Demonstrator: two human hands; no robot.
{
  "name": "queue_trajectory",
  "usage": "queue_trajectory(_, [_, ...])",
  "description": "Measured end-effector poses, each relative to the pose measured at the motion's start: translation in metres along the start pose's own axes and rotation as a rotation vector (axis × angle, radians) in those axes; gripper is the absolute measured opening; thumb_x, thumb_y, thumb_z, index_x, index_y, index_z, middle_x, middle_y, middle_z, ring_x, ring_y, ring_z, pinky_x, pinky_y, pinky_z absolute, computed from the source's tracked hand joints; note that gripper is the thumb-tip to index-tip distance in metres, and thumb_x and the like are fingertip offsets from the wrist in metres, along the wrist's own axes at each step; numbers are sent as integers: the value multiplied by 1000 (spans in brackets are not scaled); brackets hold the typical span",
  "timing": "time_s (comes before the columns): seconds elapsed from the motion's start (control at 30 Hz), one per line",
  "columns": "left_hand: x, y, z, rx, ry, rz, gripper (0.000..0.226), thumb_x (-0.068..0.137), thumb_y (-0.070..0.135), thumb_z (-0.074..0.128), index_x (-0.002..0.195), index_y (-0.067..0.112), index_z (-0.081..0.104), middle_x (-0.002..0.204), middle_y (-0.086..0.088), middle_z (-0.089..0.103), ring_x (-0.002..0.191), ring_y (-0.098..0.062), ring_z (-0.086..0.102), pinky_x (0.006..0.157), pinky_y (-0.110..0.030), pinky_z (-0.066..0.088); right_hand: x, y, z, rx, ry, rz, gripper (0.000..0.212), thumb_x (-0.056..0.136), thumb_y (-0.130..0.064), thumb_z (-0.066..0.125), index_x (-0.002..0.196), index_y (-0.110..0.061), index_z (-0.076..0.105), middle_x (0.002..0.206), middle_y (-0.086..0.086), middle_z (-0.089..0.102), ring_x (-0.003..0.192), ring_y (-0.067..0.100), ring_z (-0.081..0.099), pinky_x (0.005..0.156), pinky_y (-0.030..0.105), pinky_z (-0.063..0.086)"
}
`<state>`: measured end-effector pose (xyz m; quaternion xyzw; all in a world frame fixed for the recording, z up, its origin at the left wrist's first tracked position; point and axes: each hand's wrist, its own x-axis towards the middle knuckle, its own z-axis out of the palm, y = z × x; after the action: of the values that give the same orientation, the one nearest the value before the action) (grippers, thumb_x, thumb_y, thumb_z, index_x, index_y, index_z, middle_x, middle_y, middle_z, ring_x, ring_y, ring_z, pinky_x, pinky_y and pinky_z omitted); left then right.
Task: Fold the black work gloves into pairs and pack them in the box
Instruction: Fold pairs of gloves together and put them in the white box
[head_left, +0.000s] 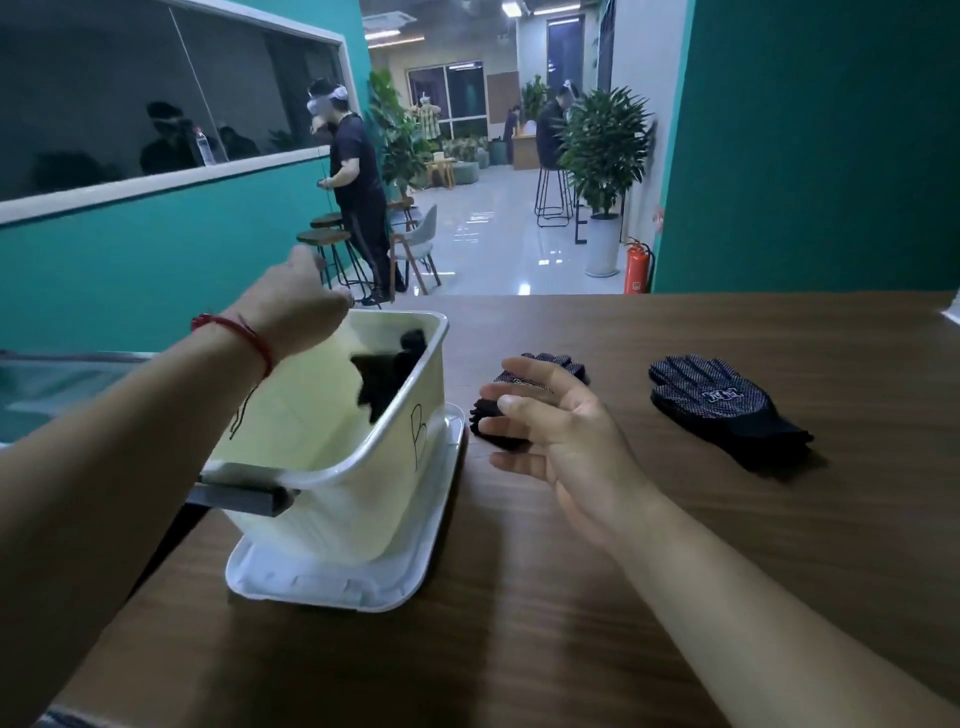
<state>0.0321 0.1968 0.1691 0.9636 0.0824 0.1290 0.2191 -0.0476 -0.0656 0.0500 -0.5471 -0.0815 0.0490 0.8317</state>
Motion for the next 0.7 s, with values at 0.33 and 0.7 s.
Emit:
queue_trajectory(0.33, [-34, 61, 40, 122, -50, 393, 18, 105, 32, 59, 119, 25, 67, 118, -1, 71, 104, -21, 66, 92, -34, 55, -6, -17, -33, -43, 52, -28, 34, 101, -6, 67, 129, -23, 70, 117, 4, 80, 93, 20, 76, 73, 38, 61])
queue_trajectory(0.7, [-48, 113, 92, 407, -55, 520, 26, 98, 28, 62, 122, 23, 68, 114, -2, 72, 101, -28, 68, 87, -38, 61, -18, -40, -90, -233, 103, -95, 32, 101, -5, 68, 126, -24, 70, 113, 3, 81, 93, 19, 76, 75, 39, 63])
